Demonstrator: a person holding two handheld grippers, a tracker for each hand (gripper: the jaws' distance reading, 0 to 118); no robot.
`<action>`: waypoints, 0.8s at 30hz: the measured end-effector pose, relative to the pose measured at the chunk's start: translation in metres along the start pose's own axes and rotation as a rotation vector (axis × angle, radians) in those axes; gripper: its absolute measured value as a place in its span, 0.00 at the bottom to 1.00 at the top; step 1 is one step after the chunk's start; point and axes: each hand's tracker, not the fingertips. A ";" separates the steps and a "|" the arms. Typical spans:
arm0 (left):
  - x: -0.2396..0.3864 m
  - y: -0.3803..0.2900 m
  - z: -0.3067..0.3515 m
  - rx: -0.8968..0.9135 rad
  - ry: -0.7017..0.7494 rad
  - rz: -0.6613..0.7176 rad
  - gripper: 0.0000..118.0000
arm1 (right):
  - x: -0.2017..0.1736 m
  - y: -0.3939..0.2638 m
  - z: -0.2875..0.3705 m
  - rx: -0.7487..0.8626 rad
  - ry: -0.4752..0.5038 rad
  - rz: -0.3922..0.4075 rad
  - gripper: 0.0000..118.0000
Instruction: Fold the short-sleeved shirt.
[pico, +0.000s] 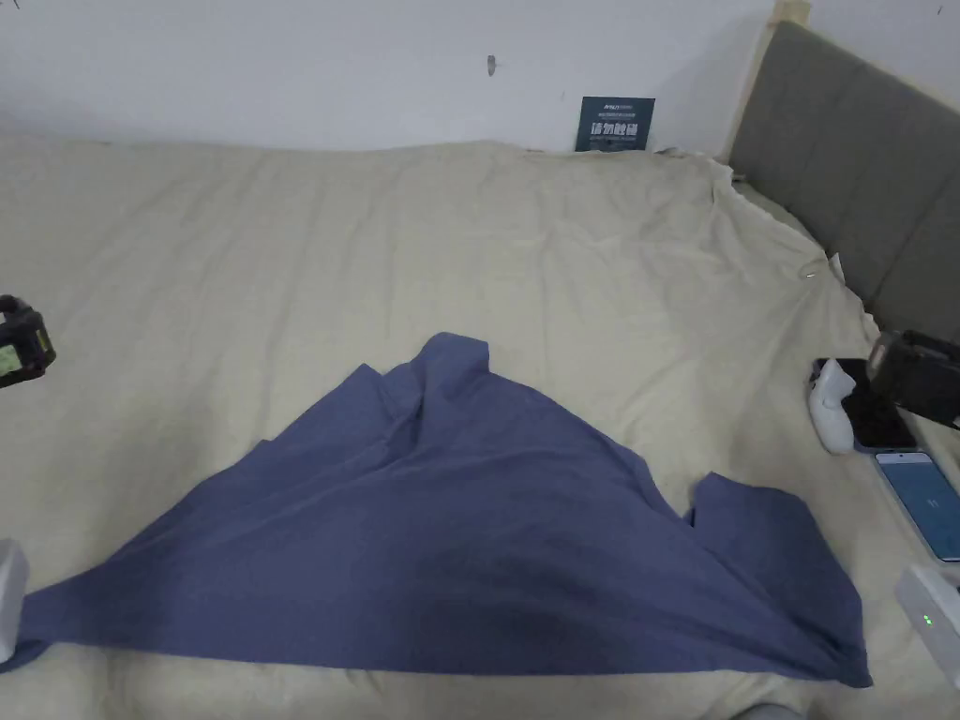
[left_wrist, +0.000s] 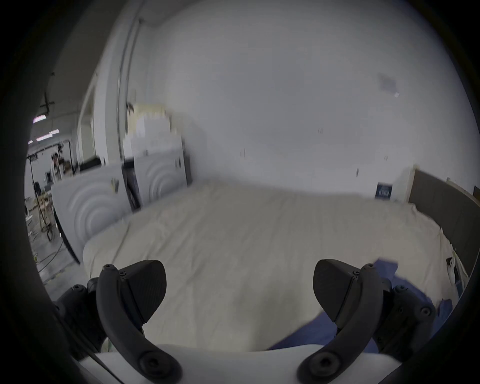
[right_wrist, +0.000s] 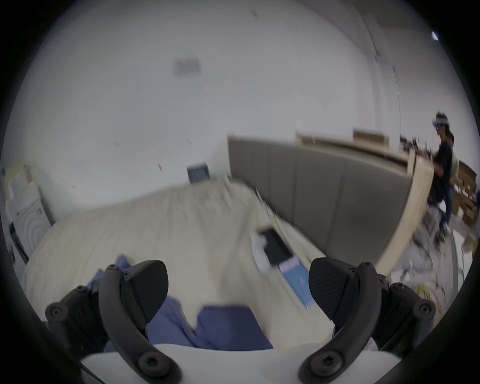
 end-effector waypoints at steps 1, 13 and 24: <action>0.006 0.001 0.009 0.050 -0.005 -0.005 0.98 | -0.011 0.000 0.006 0.063 0.012 0.023 0.94; 0.049 -0.031 0.054 0.151 -0.183 -0.068 0.55 | -0.090 -0.030 0.051 0.258 0.268 0.091 1.00; 0.071 -0.039 0.060 0.126 -0.252 -0.054 0.00 | -0.102 -0.038 0.043 0.210 0.325 0.105 0.17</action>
